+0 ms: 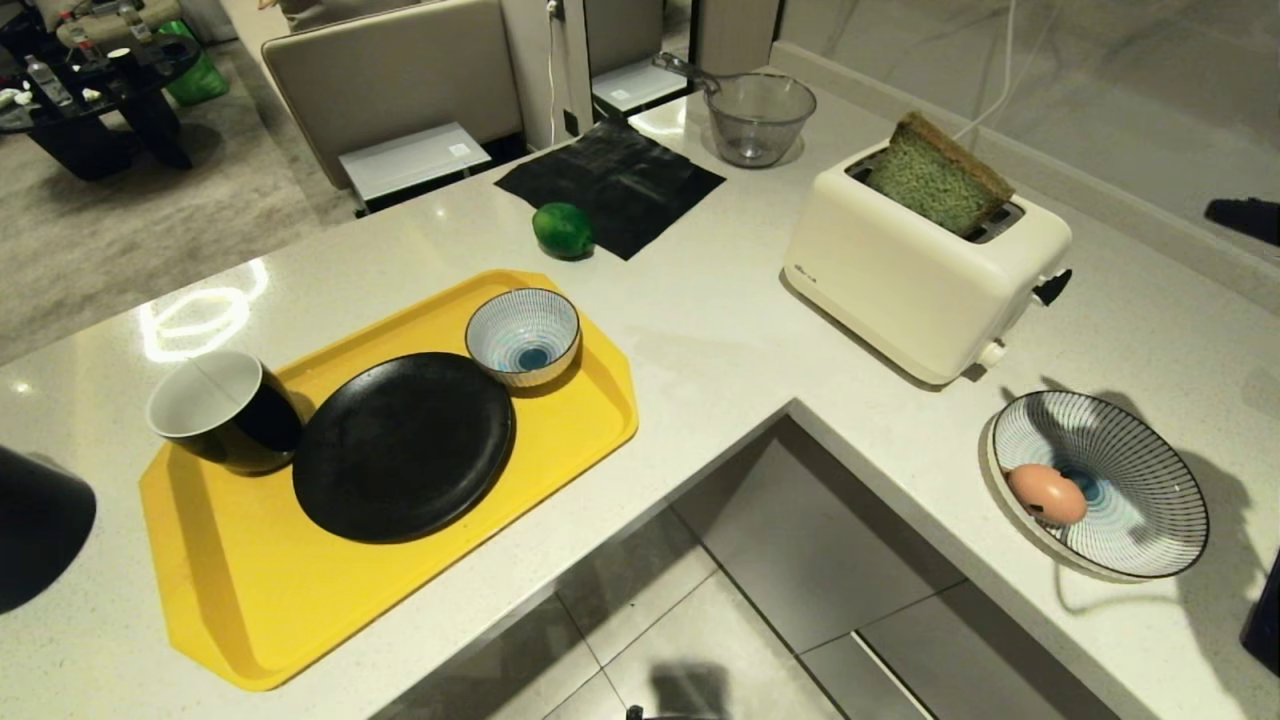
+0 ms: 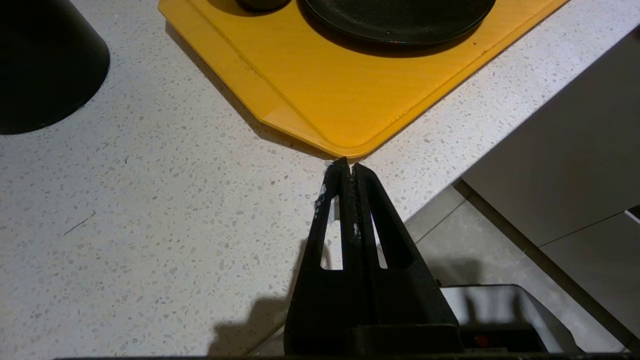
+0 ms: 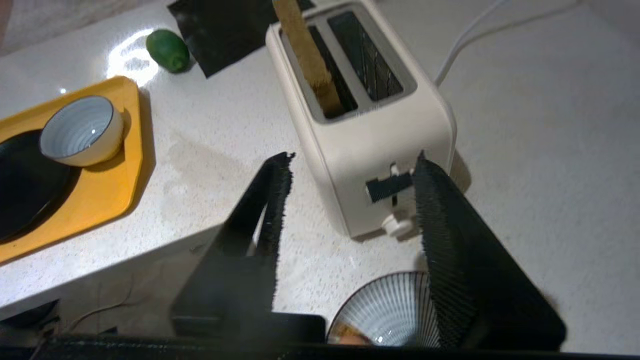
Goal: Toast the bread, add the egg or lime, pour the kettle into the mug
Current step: Put the baked bread on a plate
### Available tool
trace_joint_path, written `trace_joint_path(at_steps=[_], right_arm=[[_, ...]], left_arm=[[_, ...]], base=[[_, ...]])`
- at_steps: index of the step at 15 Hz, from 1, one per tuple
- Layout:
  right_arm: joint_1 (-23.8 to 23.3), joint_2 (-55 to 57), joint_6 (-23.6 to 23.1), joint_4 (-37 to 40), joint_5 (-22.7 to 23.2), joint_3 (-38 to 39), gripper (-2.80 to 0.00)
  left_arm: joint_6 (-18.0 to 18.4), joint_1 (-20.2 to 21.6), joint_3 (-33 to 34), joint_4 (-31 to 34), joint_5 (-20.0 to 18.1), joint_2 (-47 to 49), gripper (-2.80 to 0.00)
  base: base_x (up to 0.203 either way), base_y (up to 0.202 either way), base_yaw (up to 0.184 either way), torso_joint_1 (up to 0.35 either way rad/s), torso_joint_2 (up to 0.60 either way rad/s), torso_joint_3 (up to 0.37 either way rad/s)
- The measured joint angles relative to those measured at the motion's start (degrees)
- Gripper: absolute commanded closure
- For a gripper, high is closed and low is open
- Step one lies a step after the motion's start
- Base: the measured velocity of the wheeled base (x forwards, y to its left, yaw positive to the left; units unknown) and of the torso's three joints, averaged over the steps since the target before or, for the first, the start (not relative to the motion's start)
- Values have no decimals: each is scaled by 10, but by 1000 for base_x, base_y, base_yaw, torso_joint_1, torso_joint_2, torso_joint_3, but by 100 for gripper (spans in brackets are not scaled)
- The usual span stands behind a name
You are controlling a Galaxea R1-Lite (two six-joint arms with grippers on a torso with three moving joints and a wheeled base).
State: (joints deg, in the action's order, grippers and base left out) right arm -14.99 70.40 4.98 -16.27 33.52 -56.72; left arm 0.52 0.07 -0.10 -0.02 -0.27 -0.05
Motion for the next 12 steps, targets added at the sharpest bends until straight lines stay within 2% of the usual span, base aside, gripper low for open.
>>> trace_joint_path(at_steps=[3, 5, 7, 10, 12], right_arm=[[3, 11, -9, -63, 0, 23, -280], [16, 27, -51, -89, -11, 40, -280], [38, 56, -96, -137, -55, 55, -280], [84, 112, -99, -235, -150, 64, -280], [100, 147, -89, -307, -179, 65, -280]], left_arm=[[0, 0, 0, 0, 0, 0, 0], [0, 0, 0, 0, 0, 0, 0], [0, 0, 0, 0, 0, 0, 0], [0, 0, 0, 0, 0, 0, 0], [0, 0, 0, 0, 0, 0, 0]], base=[[0, 0, 0, 0, 0, 0], [0, 0, 0, 0, 0, 0], [0, 0, 0, 0, 0, 0], [0, 0, 0, 0, 0, 0], [0, 0, 0, 0, 0, 0]])
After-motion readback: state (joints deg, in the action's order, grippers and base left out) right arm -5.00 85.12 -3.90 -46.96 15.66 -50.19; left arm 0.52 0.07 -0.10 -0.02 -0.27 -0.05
